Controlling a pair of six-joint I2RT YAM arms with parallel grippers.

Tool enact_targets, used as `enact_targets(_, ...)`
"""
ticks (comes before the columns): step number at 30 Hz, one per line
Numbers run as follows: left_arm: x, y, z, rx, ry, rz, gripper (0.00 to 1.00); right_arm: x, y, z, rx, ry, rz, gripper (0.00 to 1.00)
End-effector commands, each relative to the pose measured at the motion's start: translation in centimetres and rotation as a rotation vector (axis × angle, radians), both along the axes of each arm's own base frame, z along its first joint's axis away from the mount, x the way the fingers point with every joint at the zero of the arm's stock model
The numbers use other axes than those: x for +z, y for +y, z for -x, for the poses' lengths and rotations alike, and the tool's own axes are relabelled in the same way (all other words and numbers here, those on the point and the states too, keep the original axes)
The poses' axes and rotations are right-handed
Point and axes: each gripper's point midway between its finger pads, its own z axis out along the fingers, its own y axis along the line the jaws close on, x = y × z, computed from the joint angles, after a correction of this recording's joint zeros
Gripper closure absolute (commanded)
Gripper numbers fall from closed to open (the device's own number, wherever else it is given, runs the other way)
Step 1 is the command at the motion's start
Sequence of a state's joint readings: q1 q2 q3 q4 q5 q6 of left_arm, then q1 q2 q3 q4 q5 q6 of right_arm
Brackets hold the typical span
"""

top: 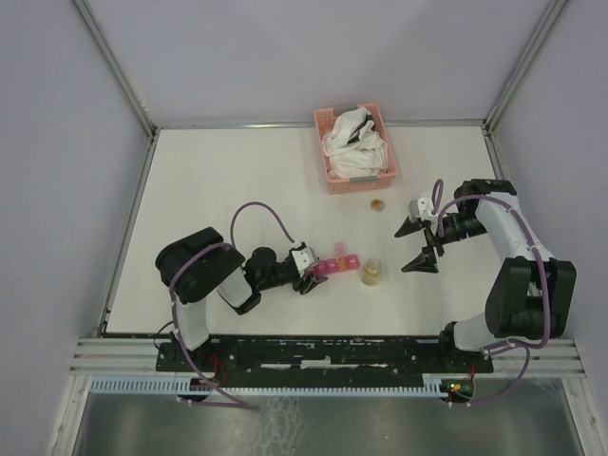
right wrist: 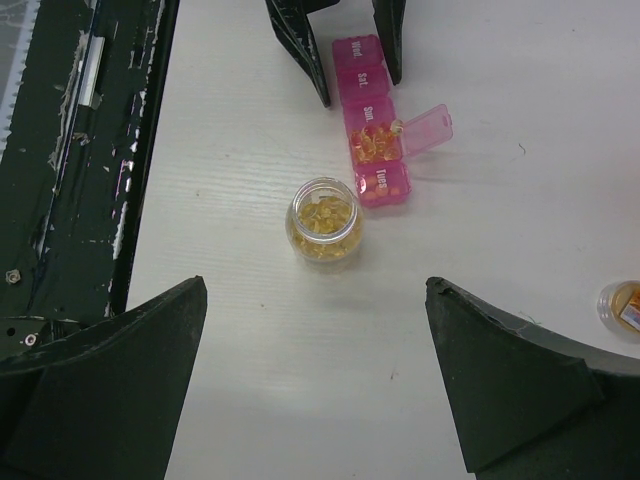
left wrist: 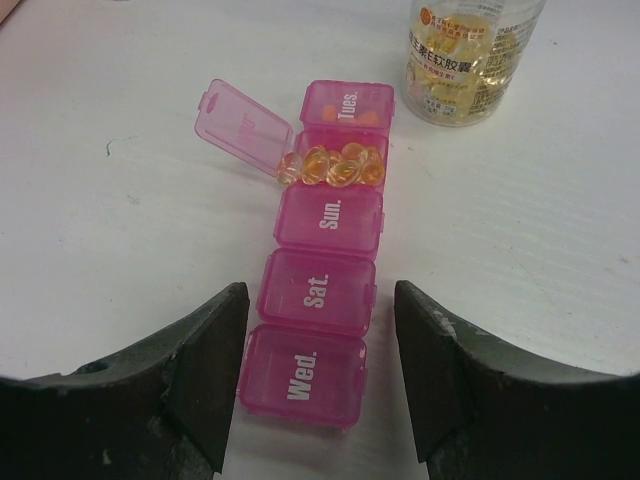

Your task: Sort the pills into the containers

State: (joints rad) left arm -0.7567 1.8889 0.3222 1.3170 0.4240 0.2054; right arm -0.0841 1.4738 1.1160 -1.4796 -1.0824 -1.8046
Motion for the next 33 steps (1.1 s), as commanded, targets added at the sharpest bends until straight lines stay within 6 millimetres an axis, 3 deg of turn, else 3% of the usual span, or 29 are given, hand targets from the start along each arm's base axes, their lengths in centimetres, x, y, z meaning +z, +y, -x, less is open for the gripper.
enact_targets(1,0.79,-0.43,-0.75,0.010,-0.018,0.029,0.34,1.39,0.46,-0.43,0.002,-0.024,-0.039,0.01)
enact_targets(18,0.41,-0.54,-0.59,-0.002,-0.006,0.018,0.44,1.65,0.47,-0.31,0.003,-0.022,-0.040,0.01)
enact_targets(33,0.37,-0.64,-0.60,-0.002,0.004,0.010,0.62,1.57,0.47,-0.33,0.005,-0.019,-0.040,0.01)
